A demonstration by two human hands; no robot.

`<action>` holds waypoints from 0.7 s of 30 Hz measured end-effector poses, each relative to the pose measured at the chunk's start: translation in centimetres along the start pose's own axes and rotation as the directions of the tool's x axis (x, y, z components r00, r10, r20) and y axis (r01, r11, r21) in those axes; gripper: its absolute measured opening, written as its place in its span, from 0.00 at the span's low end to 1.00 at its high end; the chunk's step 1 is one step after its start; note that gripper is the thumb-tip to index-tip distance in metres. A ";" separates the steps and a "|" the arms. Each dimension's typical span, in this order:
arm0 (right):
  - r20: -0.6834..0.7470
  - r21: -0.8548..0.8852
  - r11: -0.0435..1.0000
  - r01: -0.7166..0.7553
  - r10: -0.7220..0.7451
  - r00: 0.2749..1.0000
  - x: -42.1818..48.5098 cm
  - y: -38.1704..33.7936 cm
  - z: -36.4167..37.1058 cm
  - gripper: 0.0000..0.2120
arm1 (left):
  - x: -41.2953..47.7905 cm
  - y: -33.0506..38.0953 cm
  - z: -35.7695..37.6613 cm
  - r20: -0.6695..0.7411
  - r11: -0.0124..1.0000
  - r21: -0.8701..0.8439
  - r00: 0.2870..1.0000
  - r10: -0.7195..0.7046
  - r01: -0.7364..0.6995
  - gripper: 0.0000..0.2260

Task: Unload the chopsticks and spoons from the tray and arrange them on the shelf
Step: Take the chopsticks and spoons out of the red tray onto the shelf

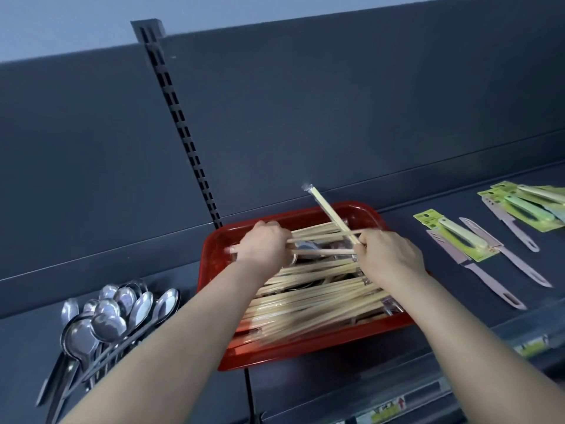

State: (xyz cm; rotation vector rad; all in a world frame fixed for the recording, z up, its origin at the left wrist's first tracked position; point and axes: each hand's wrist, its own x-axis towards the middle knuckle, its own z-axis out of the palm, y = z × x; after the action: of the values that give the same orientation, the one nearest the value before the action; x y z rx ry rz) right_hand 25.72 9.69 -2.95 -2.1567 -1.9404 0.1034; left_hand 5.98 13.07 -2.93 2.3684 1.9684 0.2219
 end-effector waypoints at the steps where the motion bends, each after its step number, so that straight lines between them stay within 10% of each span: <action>1: -0.031 0.013 1.000 -0.001 0.002 1.000 0.1 0.1 -0.1 0.12 | 0.1 0.0 -0.5 -0.037 1.000 -0.002 0.999 0.008 -0.008 0.07; 13: 0.115 0.111 0.971 0.212 -0.224 0.968 0.3 -3.5 1.0 0.11 | -2.6 -2.3 -3.1 0.009 0.890 -0.240 0.918 -0.398 0.388 0.07; 21: 0.193 -0.143 0.921 0.362 -0.333 0.923 0.5 -5.4 1.8 0.13 | -5.9 -3.8 -2.3 0.069 0.793 -0.359 0.862 -0.503 0.492 0.07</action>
State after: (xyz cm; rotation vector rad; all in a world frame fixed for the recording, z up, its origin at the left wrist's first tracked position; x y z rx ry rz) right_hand 20.19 10.86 -3.47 -1.9128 -2.4856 0.0494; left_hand 0.88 7.85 -1.66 1.5642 2.2415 0.5394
